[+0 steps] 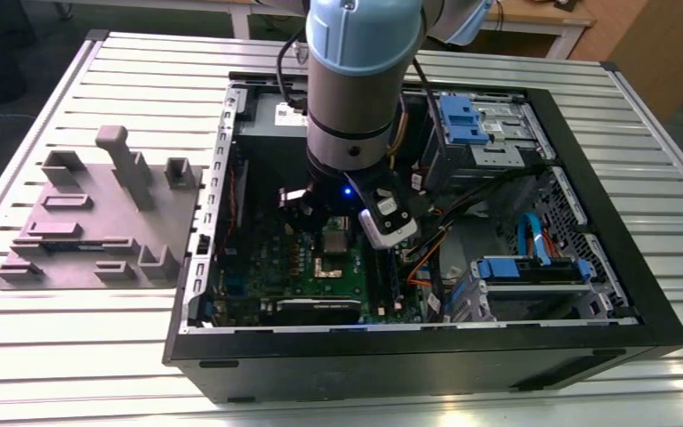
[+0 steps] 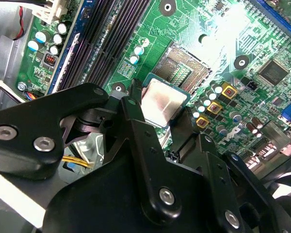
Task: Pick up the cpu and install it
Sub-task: 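Place the cpu into insertion slot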
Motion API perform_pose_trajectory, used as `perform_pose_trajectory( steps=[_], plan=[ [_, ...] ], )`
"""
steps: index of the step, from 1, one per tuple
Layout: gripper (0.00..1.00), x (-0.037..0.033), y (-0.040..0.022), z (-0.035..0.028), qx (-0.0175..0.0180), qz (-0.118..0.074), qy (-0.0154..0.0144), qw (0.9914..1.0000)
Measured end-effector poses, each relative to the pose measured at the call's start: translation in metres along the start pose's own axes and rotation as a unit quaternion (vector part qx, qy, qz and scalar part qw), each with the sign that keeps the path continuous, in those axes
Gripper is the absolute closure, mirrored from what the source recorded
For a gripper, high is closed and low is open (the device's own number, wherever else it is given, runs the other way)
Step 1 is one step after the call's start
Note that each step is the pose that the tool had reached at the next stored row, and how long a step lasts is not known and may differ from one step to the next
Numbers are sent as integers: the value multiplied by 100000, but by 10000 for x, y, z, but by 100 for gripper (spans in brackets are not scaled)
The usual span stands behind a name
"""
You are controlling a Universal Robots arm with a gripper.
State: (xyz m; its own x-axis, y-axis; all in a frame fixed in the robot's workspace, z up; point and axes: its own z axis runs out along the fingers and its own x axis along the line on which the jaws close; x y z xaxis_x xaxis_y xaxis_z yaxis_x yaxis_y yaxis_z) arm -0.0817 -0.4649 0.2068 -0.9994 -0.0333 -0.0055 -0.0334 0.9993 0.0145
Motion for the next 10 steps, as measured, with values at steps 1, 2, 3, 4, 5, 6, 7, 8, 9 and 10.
perform_pose_trajectory(
  steps=[1,2,3,4,5,6,7,8,9,10],
  plan=[
    [52,0,0,0,0,0,1,100000],
    [52,0,0,0,0,3,1,100000],
    [52,0,0,0,0,2,2,100000],
    [52,0,0,2,-2,1,0,100000],
    [52,0,0,7,-23,1,-11,100000],
    [52,0,1,13,-23,0,-13,100000],
    [52,0,0,23,-7,0,-3,100000],
    [52,0,0,38,-4,-1,-1,100000],
    [52,0,-1,57,-5,-1,-3,100000],
    [52,0,-1,75,-2,-1,-1,100000]
  ],
)
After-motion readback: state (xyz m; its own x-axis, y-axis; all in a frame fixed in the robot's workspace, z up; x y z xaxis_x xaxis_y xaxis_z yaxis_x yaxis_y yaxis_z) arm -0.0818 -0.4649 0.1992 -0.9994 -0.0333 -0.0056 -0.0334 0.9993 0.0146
